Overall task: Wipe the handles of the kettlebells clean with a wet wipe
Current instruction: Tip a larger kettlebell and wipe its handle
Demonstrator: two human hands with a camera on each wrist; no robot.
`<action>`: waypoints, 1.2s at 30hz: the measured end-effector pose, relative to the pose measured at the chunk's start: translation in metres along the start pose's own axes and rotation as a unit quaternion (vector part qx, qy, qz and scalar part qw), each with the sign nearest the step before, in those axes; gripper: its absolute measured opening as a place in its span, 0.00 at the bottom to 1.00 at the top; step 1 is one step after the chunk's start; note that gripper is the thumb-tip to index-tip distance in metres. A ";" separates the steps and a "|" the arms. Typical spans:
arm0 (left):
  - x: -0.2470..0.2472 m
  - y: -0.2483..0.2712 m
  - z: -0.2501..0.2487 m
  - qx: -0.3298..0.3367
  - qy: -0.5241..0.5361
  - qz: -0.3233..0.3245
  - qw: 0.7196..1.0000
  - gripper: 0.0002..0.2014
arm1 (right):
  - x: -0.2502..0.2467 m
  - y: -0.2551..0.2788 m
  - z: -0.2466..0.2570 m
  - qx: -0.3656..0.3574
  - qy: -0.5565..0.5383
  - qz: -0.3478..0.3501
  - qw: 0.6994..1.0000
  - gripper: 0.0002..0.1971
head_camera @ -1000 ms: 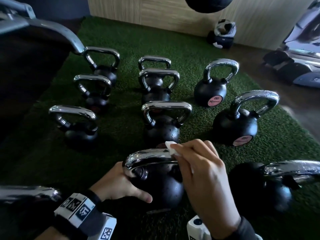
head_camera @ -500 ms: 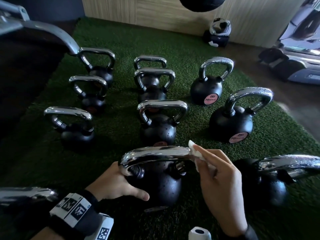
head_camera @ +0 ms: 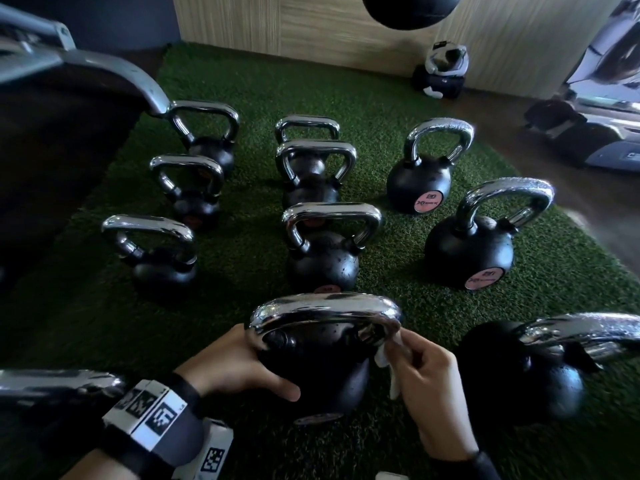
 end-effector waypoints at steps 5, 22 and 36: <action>-0.046 0.000 0.011 -0.036 -0.130 0.004 0.991 0.36 | -0.036 -0.016 0.032 -0.032 -0.009 -0.051 0.998 0.11; -0.087 0.032 -0.135 0.039 0.384 -0.085 0.919 0.21 | 0.080 -0.029 0.199 -0.272 0.061 0.125 0.952 0.09; -0.060 0.061 -0.147 0.211 -0.223 -0.362 0.880 0.07 | 0.015 -0.004 -0.008 0.063 -0.081 0.153 0.983 0.29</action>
Point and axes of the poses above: each hand's wrist, its own y-axis away from the middle knuckle, its own x-axis out of the palm, z = x × y, the point moved 8 cm from there along -y, towards the middle knuckle, and after that the axes turned 14 degrees about -y, right-handed, at the moved point
